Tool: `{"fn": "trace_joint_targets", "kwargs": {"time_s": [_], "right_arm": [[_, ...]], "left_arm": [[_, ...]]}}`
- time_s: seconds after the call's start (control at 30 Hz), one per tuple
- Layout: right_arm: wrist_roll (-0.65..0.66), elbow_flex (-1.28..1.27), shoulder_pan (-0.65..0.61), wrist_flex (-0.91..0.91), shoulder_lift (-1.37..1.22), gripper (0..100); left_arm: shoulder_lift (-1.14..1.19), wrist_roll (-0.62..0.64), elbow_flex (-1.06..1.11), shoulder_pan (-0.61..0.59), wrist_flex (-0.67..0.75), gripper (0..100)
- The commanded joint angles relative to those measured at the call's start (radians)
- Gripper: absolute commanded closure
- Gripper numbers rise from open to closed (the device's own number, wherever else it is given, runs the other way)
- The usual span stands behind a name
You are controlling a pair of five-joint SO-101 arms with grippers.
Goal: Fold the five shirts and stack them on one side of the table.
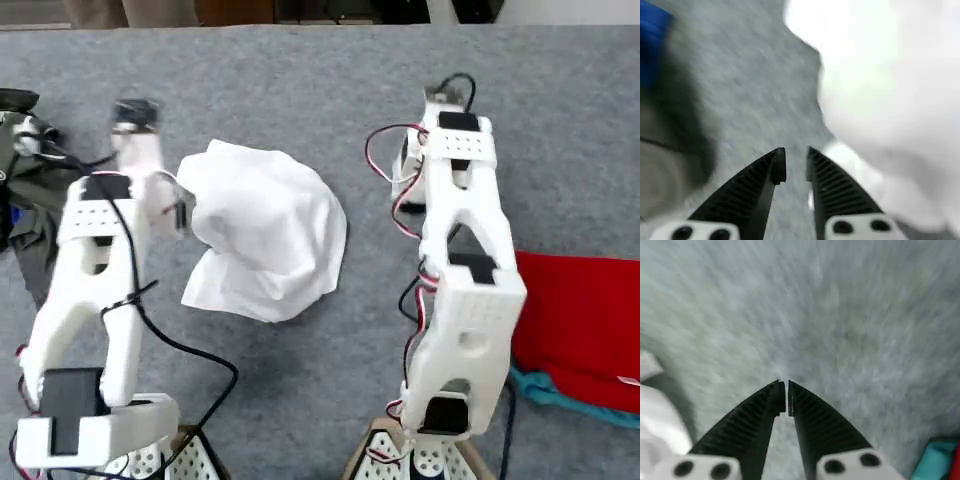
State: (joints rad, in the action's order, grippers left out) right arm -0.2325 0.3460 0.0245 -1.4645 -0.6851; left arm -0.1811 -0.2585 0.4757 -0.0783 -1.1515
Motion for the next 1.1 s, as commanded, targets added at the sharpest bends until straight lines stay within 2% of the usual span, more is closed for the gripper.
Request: {"fn": "trace_joint_targets", "kwargs": {"time_s": [0.0, 0.13, 0.3, 0.4, 0.47, 0.57, 0.7, 0.87, 0.93, 0.97, 1.07], "right_arm": [[0.023, 0.116, 0.015, -0.181, -0.068, 99.1], [0.080, 0.177, 0.015, -0.311, -0.113, 99.3], [0.100, 0.067, 0.024, -0.319, -0.064, 99.3], [0.110, 0.035, 0.024, -0.315, 0.027, 99.3], [0.110, 0.073, 0.024, -0.290, 0.107, 99.3], [0.110, 0.168, 0.025, -0.199, 0.208, 99.3], [0.109, 0.222, 0.027, 0.087, 0.202, 99.3], [0.109, 0.165, 0.025, 0.474, 0.002, 99.3], [0.109, 0.183, 0.027, 0.517, -0.079, 99.3], [0.109, 0.209, 0.024, 0.502, -0.113, 99.3], [0.109, 0.302, 0.024, 0.374, -0.189, 99.3]], "left_arm": [[-0.002, -0.115, -0.049, 0.071, -0.210, 98], [-0.002, -0.163, -0.043, 0.087, -0.285, 98], [-0.012, -0.163, -0.014, 0.083, -0.301, 98], [-0.013, -0.155, -0.071, 0.041, -0.272, 98], [-0.013, -0.115, -0.141, -0.017, -0.203, 98], [-0.004, -0.015, -0.232, -0.104, -0.025, 98], [0.004, 0.034, -0.215, -0.133, 0.270, 98], [0.151, 0.023, -0.038, -0.110, 0.844, 98], [0.249, -0.049, -0.011, -0.110, 1.031, 98], [0.303, -0.095, -0.012, -0.112, 1.077, 98], [0.464, -0.198, -0.071, -0.130, 1.092, 98]]}}
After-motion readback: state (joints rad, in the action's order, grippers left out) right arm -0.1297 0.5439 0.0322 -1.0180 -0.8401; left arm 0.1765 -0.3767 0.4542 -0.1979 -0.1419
